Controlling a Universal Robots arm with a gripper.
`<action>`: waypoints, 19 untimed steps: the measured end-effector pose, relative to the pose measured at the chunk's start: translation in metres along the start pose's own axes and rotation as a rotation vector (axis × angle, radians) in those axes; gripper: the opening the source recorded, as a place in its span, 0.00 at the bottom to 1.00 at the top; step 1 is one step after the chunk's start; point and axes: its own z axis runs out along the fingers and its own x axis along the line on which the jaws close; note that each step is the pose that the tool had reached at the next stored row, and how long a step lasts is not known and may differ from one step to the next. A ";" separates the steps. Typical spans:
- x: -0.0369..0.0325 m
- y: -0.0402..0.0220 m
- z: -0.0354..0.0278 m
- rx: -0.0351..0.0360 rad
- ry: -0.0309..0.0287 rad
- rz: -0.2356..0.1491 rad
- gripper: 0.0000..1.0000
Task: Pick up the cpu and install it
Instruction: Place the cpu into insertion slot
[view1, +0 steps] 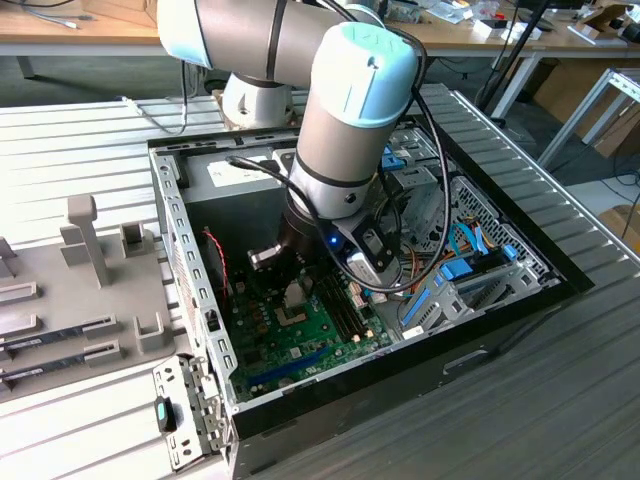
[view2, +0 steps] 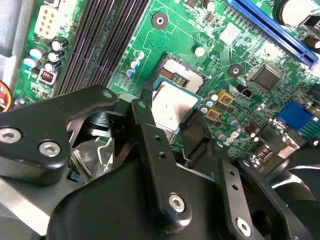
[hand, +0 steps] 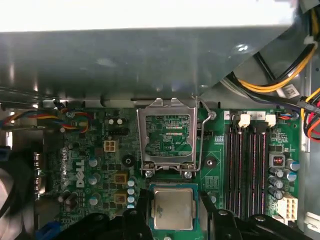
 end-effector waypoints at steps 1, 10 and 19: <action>0.0003 -0.0003 0.0013 0.0002 0.0001 0.001 0.47; 0.0016 -0.0034 0.0091 0.0268 0.0009 0.024 0.47; 0.0018 -0.0032 0.0145 0.0265 0.0011 0.030 0.47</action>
